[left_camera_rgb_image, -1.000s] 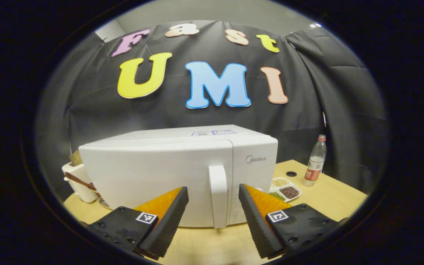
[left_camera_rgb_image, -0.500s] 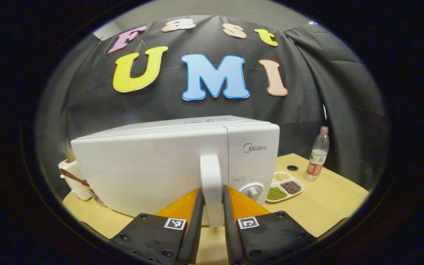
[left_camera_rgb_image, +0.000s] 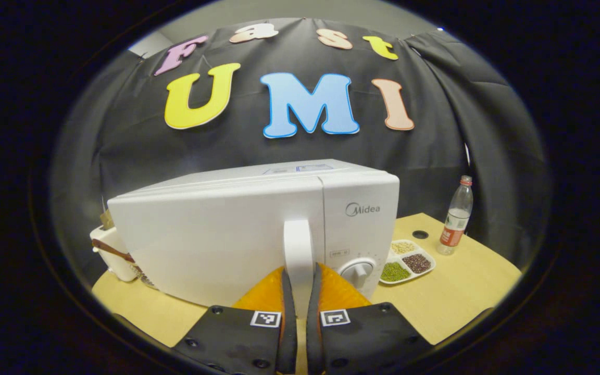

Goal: Open the microwave oven with the left hand, put the food in, and close the microwave oven.

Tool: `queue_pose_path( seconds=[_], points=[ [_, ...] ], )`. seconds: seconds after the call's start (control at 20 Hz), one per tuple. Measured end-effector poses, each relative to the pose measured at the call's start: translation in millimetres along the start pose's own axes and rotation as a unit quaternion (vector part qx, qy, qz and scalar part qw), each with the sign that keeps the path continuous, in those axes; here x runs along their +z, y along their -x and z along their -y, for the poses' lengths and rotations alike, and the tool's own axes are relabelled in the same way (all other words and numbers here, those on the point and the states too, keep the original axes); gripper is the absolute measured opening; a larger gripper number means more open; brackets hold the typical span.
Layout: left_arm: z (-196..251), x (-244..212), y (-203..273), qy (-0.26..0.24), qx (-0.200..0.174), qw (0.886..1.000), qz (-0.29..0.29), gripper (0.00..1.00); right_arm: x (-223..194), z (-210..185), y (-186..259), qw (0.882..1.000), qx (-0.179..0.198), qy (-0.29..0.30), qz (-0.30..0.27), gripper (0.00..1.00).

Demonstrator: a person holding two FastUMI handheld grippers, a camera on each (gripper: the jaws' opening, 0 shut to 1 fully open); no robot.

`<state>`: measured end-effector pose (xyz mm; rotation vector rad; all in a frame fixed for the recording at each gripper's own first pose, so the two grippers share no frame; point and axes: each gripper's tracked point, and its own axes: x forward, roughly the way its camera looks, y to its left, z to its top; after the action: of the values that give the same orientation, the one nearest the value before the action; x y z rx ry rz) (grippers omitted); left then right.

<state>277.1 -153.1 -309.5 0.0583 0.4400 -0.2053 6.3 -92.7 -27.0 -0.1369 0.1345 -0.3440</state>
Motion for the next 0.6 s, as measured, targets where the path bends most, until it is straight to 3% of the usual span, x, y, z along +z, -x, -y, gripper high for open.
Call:
queue_pose_path(
  seconds=[0.25,0.35,0.6],
  points=[
    [-1,-10,17,0.018,0.023,0.999,-0.024,0.11,-3,4,-1,1.0,0.013,-0.002,-0.002,0.96],
    [-5,-6,37,0.005,0.03,1.0,0.004,0.1,-2,4,-2,1.0,0.021,-0.002,0.002,0.96],
    [-16,-20,71,0.011,0.024,1.0,-0.009,0.11,0,-9,-7,0.998,0.064,-0.02,0.013,0.97]
  ],
)
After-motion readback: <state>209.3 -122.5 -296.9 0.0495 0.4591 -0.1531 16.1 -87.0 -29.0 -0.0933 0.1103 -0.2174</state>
